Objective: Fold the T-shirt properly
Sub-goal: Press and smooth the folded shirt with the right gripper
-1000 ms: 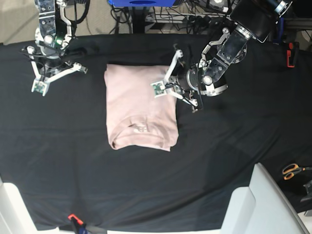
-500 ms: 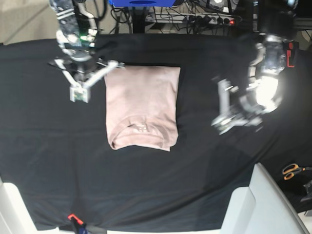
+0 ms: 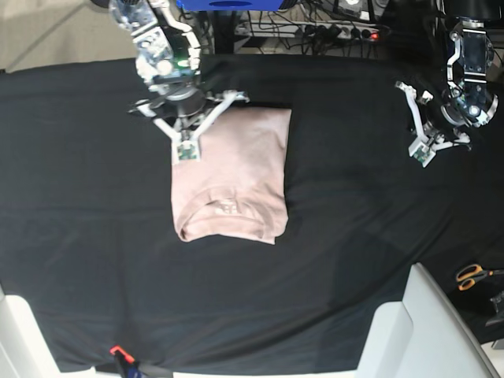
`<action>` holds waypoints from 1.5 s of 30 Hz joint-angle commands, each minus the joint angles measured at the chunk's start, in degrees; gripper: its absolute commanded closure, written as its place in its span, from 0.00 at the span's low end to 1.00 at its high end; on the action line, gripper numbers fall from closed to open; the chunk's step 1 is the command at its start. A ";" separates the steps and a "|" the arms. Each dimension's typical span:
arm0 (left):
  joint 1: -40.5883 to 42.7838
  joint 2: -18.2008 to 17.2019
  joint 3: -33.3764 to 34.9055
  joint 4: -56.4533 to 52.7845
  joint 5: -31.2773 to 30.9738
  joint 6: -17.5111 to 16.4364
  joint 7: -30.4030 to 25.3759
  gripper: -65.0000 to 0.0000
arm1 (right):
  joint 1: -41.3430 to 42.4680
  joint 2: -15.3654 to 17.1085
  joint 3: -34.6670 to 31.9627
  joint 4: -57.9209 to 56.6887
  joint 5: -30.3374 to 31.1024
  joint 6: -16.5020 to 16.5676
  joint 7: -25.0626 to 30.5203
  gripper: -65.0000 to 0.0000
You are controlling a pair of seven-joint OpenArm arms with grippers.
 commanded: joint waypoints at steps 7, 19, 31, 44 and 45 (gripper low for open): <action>-0.17 0.49 -0.17 1.85 -0.13 0.34 -0.73 1.00 | -1.01 -0.03 4.15 -4.03 -0.59 -0.44 3.53 0.98; -0.17 0.67 0.00 1.76 -0.30 0.34 -0.73 1.00 | 12.79 -0.21 -9.21 2.56 -0.59 -0.44 -5.88 0.98; -0.26 1.81 -0.09 1.68 -0.30 0.25 -0.73 1.00 | 30.81 -6.19 -16.42 -23.63 0.64 -0.36 1.59 0.97; -0.35 1.81 0.00 1.32 -0.13 0.25 -0.73 1.00 | 38.20 -6.01 -16.33 -36.20 10.31 -0.27 7.57 0.97; -0.35 1.81 0.00 1.32 -0.04 0.25 -0.73 1.00 | 38.72 -5.92 -16.33 -37.96 10.31 -0.27 8.63 0.97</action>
